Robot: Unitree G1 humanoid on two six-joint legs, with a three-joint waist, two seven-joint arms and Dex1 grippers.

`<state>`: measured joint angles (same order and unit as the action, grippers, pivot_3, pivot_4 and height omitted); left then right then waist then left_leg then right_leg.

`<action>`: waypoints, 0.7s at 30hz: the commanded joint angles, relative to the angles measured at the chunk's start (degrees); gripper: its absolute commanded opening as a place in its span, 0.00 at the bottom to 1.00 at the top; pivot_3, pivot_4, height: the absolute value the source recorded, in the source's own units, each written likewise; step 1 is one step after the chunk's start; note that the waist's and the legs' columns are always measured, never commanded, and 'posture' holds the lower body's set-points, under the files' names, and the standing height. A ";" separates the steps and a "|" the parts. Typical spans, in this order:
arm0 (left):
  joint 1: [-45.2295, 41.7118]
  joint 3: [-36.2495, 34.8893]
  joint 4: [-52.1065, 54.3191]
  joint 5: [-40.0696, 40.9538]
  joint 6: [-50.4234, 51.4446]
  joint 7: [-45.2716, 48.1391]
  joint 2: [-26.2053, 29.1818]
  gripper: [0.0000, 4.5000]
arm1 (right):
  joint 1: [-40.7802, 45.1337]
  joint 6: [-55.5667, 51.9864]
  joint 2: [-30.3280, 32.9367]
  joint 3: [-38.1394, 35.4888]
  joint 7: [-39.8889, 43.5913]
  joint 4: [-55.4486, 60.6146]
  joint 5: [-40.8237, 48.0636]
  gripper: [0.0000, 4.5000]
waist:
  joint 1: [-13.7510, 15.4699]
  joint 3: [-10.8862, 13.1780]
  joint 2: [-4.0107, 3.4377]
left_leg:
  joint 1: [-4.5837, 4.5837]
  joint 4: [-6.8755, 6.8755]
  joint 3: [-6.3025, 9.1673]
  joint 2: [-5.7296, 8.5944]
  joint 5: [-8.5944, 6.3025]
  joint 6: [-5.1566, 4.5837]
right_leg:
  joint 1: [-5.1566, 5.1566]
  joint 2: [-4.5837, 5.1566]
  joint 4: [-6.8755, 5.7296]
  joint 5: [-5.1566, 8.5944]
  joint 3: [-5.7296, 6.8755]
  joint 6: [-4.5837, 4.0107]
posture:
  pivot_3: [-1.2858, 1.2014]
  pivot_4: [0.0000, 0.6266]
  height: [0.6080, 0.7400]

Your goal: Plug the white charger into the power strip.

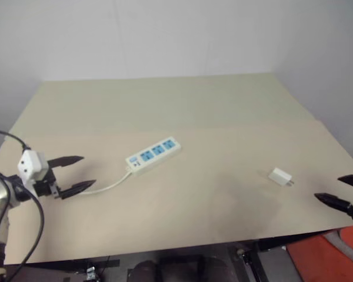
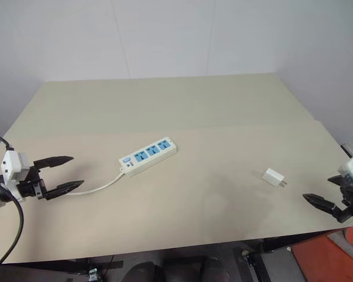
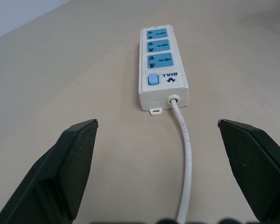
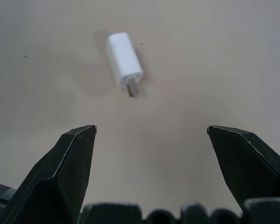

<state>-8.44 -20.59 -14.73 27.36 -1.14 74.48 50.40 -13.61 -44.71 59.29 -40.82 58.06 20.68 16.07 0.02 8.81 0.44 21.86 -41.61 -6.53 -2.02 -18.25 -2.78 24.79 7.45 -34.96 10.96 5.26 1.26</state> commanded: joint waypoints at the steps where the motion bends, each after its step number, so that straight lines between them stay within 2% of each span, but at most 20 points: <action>1: -0.72 -1.44 1.75 1.19 0.43 -0.26 0.76 1.00 | 0.26 -1.01 0.18 -0.62 -0.87 2.14 0.99 1.00 | 0.06 0.00 0.00 | 0.00 0.00 0.00 0.00 0.00 0.00 | 0.00 0.00 0.00 0.00 0.00 0.00 | 0.52 0.24 1.00; 11: -4.94 1.19 1.13 1.19 0.59 0.77 -1.69 1.00 | -0.44 -4.06 -0.20 -2.63 -1.82 5.47 3.44 1.00 | 0.56 0.00 0.01 | 0.00 -0.01 0.00 0.04 0.00 0.00 | -0.01 0.00 -0.01 0.00 0.00 0.00 | 0.52 0.24 1.00; 14: -6.50 3.49 -0.14 -0.42 -0.62 0.61 -3.73 1.00 | 1.92 -8.17 1.31 -0.42 -2.90 5.06 4.93 1.00 | 0.60 0.00 0.01 | -0.01 -0.01 0.00 0.08 0.00 0.00 | -0.02 0.00 -0.01 -0.01 0.01 0.00 | 0.52 0.24 1.00; 17: -8.28 5.97 -2.05 -1.57 -2.29 1.34 -5.95 1.00 | 4.78 -7.46 1.01 2.21 -4.73 5.50 5.19 1.00 | 0.58 0.02 0.04 | -0.02 -0.03 0.00 0.11 0.00 0.00 | -0.04 0.00 -0.02 -0.01 0.01 -0.01 | 0.52 0.24 1.00; 21: -14.30 8.72 -9.10 -4.02 -5.70 -0.98 -10.59 1.00 | 7.78 -8.11 0.15 4.35 -6.95 7.09 6.54 1.00 | 0.64 0.02 0.05 | 0.00 -0.04 0.00 0.14 0.01 0.01 | -0.05 -0.02 -0.01 -0.02 0.04 -0.02 | 0.52 0.24 1.00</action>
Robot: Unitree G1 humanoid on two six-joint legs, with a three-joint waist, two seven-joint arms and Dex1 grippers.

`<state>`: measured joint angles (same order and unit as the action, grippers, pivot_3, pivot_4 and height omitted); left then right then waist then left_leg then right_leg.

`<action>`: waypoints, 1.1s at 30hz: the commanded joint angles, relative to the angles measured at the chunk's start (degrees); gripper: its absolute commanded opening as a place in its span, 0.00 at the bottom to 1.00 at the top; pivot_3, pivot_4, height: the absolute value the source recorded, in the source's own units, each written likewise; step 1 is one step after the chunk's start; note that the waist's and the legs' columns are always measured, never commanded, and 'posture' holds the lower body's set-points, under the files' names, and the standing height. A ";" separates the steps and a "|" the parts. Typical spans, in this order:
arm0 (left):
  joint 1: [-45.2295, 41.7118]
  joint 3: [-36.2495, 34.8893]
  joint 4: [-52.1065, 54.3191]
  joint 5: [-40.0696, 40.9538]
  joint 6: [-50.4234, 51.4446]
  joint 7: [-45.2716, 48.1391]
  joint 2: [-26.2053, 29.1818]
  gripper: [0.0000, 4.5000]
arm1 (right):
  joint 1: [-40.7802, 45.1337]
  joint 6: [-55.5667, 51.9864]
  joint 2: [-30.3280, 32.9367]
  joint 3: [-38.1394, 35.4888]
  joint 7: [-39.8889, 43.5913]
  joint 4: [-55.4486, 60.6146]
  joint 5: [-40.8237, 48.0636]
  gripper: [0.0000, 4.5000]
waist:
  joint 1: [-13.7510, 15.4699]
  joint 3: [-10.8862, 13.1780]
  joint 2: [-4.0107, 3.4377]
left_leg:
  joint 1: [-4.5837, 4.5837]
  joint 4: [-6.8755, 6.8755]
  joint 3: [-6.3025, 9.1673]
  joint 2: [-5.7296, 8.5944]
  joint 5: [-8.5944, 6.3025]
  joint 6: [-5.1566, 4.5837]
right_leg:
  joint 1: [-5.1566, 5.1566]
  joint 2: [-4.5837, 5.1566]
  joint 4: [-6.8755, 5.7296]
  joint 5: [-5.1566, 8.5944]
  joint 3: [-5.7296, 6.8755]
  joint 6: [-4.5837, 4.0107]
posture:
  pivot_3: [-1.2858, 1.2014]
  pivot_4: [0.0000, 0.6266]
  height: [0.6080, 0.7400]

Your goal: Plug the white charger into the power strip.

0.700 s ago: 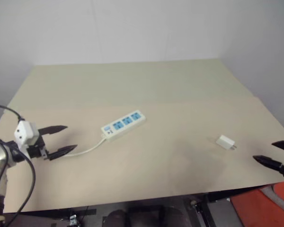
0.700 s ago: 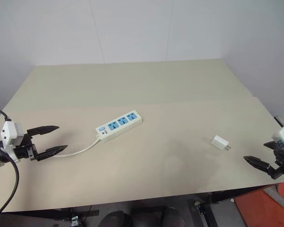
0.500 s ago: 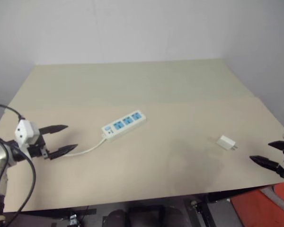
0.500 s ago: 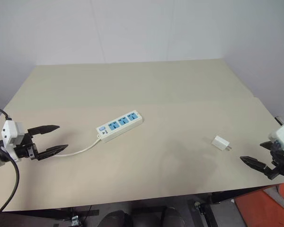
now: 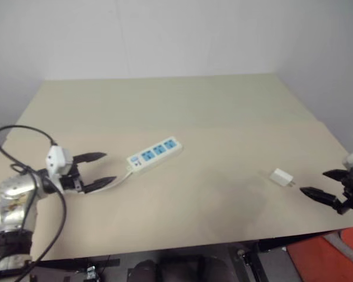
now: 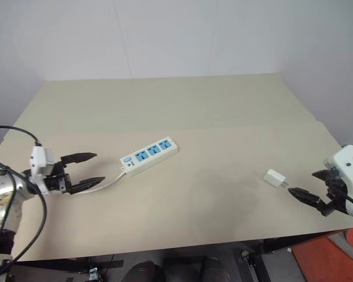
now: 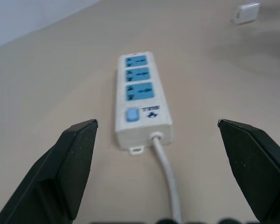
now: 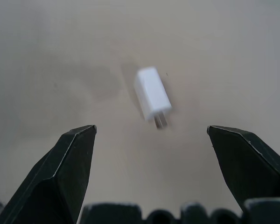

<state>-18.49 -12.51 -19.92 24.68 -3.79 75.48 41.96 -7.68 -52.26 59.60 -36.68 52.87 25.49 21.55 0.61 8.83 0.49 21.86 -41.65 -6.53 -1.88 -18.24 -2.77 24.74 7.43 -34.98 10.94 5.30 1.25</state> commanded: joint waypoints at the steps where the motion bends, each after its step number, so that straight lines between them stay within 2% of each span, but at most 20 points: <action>1: -6.09 1.12 -6.21 -1.83 -3.69 -2.39 -3.39 1.00 | 2.47 -0.64 -0.43 0.80 -2.30 2.53 1.37 1.00 | 0.20 0.01 0.02 | 0.00 -0.01 0.00 0.02 0.00 0.00 | -0.01 0.00 0.00 -0.01 0.00 0.00 | 0.52 0.24 1.00; 8: -15.16 3.48 -20.57 -4.99 -11.33 -0.34 -9.21 1.00 | 4.33 -0.08 -1.80 2.87 -4.89 4.10 2.27 1.00 | 0.09 0.06 0.13 | 0.03 -0.08 0.04 0.06 0.00 -0.02 | -0.13 0.00 0.06 -0.03 0.13 0.02 | 0.52 0.24 1.00; 13: -17.59 2.69 -25.15 -3.70 -13.45 1.78 -11.84 1.00 | 2.53 0.61 -3.08 2.08 -5.92 5.83 2.37 1.00 | 0.07 0.10 0.20 | 0.03 -0.08 0.06 0.04 0.00 -0.03 | -0.13 0.00 0.07 -0.03 0.14 0.02 | 0.52 0.24 1.00; 22: -17.68 3.11 -30.71 -6.50 -19.34 0.91 -12.32 1.00 | -1.82 1.26 -5.14 -0.38 -6.60 8.70 1.99 1.00 | 0.05 0.11 0.22 | 0.03 -0.13 0.12 0.02 -0.05 -0.11 | -0.14 0.01 0.04 -0.04 0.13 0.03 | 0.52 0.24 1.00; 33: -18.86 3.11 -36.98 -7.53 -23.05 -0.32 -14.21 1.00 | -0.31 3.73 -4.33 1.45 -6.85 6.19 1.81 1.00 | 0.09 0.14 0.27 | 0.03 -0.13 0.14 0.02 -0.09 -0.18 | -0.15 0.01 0.05 -0.04 0.14 0.03 | 0.52 0.24 1.00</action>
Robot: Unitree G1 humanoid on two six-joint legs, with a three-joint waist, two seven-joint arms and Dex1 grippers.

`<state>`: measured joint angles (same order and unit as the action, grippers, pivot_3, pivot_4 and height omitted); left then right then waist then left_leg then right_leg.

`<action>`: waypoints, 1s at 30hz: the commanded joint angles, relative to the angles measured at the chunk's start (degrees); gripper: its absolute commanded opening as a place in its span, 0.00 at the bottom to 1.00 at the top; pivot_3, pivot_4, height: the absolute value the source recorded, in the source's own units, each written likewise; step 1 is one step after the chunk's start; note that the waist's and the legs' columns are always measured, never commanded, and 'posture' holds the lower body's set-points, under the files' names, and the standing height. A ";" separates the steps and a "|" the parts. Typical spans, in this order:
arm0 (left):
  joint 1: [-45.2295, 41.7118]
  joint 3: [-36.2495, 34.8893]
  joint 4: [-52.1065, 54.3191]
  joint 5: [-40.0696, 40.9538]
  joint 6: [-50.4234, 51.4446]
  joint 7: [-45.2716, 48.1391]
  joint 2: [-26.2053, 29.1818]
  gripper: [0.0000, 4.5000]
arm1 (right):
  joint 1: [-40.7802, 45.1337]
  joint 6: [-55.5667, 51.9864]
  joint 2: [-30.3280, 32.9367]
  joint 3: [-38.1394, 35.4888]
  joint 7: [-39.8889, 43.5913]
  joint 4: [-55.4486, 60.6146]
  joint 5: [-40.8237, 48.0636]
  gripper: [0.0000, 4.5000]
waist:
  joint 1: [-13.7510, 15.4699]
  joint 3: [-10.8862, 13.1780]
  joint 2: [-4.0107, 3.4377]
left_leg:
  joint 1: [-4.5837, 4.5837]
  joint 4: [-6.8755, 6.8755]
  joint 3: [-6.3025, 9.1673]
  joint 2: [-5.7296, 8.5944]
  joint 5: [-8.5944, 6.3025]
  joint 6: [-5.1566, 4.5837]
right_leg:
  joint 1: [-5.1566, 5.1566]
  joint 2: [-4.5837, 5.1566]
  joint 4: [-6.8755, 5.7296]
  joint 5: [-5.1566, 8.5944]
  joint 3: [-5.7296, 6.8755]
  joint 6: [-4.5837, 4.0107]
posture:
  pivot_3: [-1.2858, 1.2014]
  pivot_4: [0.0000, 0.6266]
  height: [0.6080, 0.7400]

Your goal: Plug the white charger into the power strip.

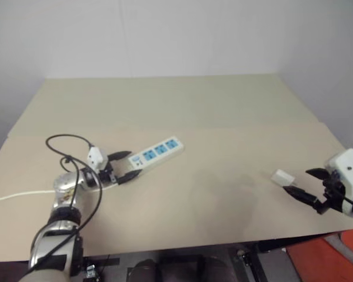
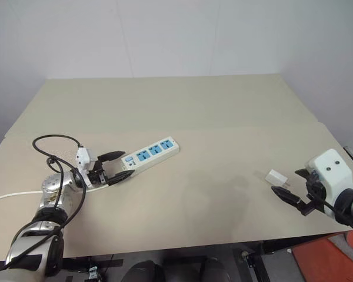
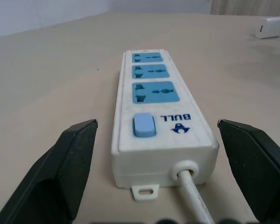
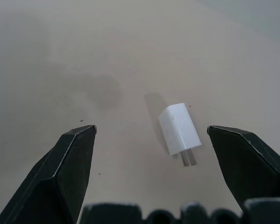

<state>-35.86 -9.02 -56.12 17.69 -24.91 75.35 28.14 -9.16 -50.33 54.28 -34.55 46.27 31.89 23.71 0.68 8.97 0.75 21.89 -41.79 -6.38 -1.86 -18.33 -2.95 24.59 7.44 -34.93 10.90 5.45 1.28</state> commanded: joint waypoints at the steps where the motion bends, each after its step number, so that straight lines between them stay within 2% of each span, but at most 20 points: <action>1: -1.62 -0.50 -1.17 -0.47 -2.00 -0.15 -0.56 1.00 | 1.26 1.92 1.09 -0.55 -0.28 -0.41 -0.35 1.00 | 0.03 0.00 0.01 | 0.00 0.00 0.00 0.00 0.00 0.00 | 0.00 0.01 0.00 0.00 0.00 0.00 | 0.52 0.24 1.00; 30: -5.66 -0.85 -8.71 -2.96 -5.04 0.53 -2.20 1.00 | 0.21 1.83 -1.26 1.12 -1.73 2.86 0.41 1.00 | 0.01 0.03 0.06 | 0.01 -0.02 0.00 0.00 -0.02 -0.04 | 0.00 0.01 0.00 -0.01 0.01 0.00 | 0.52 0.24 1.00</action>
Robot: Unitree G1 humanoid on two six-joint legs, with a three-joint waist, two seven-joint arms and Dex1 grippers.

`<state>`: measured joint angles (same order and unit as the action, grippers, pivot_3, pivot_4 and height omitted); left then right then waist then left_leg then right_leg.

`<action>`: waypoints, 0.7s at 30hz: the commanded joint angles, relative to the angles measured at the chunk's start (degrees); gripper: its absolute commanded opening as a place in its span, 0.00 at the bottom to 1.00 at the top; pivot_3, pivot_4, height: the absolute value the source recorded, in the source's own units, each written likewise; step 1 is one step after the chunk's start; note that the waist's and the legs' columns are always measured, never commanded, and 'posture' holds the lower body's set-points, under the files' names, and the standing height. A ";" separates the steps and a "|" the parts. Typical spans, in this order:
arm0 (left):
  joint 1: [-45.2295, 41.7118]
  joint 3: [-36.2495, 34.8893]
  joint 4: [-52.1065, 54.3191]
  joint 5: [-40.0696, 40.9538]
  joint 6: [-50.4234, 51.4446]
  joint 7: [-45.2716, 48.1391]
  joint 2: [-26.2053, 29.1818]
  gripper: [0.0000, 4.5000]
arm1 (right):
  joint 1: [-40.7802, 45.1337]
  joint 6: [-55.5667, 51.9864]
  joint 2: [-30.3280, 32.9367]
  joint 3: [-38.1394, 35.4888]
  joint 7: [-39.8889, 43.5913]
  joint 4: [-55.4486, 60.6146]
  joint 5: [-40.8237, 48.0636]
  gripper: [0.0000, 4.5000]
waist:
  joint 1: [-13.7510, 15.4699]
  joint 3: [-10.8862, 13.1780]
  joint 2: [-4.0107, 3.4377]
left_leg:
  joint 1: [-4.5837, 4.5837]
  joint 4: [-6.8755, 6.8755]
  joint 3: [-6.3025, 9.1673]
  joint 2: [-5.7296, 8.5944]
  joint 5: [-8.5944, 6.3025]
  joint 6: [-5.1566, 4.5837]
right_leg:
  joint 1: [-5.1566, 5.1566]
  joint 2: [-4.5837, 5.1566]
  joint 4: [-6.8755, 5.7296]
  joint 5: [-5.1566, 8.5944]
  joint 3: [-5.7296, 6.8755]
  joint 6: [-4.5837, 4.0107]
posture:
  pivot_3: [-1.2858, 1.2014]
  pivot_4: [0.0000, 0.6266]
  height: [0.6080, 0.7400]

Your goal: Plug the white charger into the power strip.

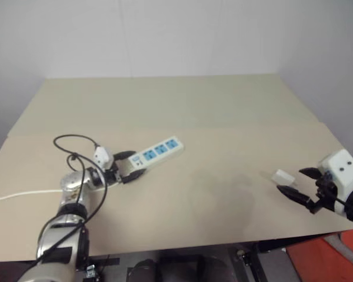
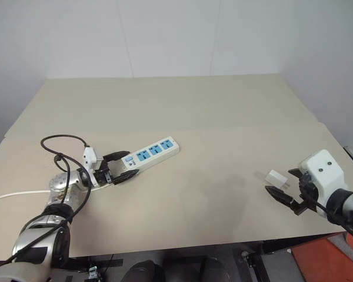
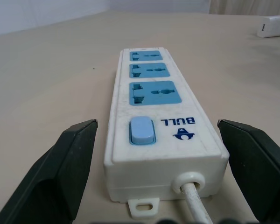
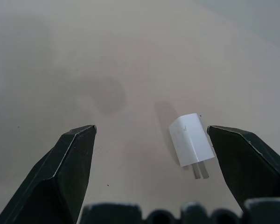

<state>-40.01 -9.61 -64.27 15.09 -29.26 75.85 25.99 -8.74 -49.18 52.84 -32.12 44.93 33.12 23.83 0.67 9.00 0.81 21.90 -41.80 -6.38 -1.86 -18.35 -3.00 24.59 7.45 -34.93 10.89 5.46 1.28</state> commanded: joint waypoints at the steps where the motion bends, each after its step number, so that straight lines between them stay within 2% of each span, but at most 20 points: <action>1: -1.60 -0.52 -0.83 -0.24 -0.51 -0.03 -0.28 1.00 | -0.30 0.60 0.17 -1.41 -0.43 1.74 0.36 1.00 | 0.03 0.00 0.00 | 0.00 0.00 0.00 0.00 0.00 0.00 | 0.00 0.00 0.00 0.00 0.00 0.00 | 0.52 0.24 1.00; 5: -1.92 -0.43 -1.87 -1.22 -1.11 -1.04 -0.89 0.72 | -0.14 0.46 0.37 -1.52 -0.58 1.85 0.51 1.00 | 0.05 0.00 0.00 | -0.01 -0.01 0.01 0.00 -0.02 -0.03 | -0.01 0.00 0.00 0.00 0.00 0.00 | 0.52 0.24 1.00; 15: -1.99 0.95 -2.55 -4.05 -2.09 -1.55 -1.10 0.72 | 0.60 -0.19 0.28 -0.70 -0.66 2.86 1.42 1.00 | 0.16 0.00 0.01 | -0.08 -0.02 0.05 0.01 -0.19 -0.33 | -0.13 0.03 0.00 0.00 0.04 0.01 | 0.52 0.24 1.00; 21: -1.73 0.85 -0.14 -3.17 -1.33 1.65 -0.92 0.72 | 0.93 1.60 -0.73 0.57 -0.74 3.22 2.07 1.00 | 0.14 0.00 0.01 | -0.15 -0.02 0.07 -0.02 -0.20 -0.35 | -0.21 0.03 0.01 0.00 0.04 0.01 | 0.52 0.24 1.00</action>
<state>-41.17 -9.70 -66.00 12.15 -30.27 75.70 25.03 -8.30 -49.05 52.30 -31.59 44.80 34.62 25.35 0.81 9.00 0.81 21.76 -41.82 -6.31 -1.87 -18.56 -3.35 24.38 7.48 -34.91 10.89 5.51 1.29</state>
